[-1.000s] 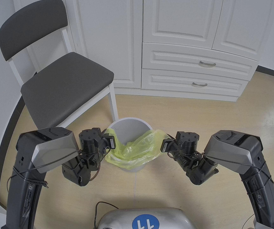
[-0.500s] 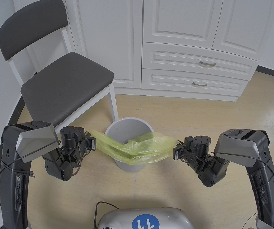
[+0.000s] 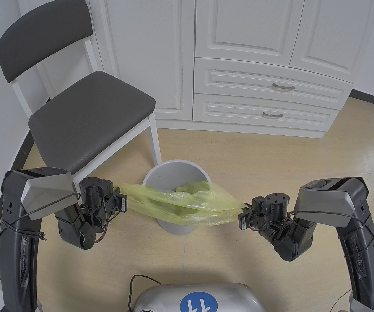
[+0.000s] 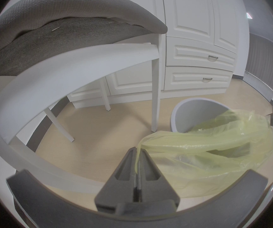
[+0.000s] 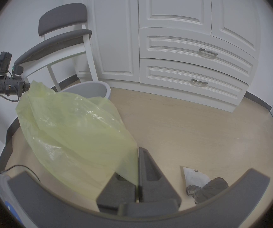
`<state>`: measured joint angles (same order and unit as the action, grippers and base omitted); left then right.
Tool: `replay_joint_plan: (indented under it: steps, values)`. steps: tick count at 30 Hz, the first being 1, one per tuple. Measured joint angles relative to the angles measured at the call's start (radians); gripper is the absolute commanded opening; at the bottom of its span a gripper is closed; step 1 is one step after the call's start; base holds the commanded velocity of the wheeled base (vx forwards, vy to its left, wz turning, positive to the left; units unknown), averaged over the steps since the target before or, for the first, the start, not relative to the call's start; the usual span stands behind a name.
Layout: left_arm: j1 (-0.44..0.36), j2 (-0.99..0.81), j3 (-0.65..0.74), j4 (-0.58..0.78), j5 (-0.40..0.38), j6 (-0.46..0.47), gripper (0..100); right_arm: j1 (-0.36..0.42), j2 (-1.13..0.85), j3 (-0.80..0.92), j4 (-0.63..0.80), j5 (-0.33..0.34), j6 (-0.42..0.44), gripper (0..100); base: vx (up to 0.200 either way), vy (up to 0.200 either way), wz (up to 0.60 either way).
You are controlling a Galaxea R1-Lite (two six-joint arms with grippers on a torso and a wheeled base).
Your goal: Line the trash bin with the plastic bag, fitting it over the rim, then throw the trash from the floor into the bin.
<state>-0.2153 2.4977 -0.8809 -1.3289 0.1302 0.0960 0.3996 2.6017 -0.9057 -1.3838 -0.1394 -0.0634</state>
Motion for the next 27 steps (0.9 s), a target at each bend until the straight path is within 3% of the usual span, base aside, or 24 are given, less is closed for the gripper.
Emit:
replay_joint_plan:
  steps: [8,16,22,27]
  values:
    - [-0.001,-0.025,0.078,0.017,-0.076,0.059,0,0.016,-0.045,0.117,-0.033,0.054,-0.086,0,0.0,0.0,0.0]
    - [-0.006,-0.014,0.108,0.016,-0.088,0.081,0,0.048,-0.018,0.129,-0.049,0.053,-0.101,0,0.0,0.0,0.0]
    - [-0.023,0.032,0.065,0.01,-0.061,0.079,0,0.055,0.02,0.076,-0.054,0.04,-0.096,0,0.0,0.0,0.0]
    - [-0.031,0.082,-0.011,0.005,0.033,0.078,0,0.046,0.043,0.021,-0.056,-0.006,-0.094,0,0.0,0.0,0.0]
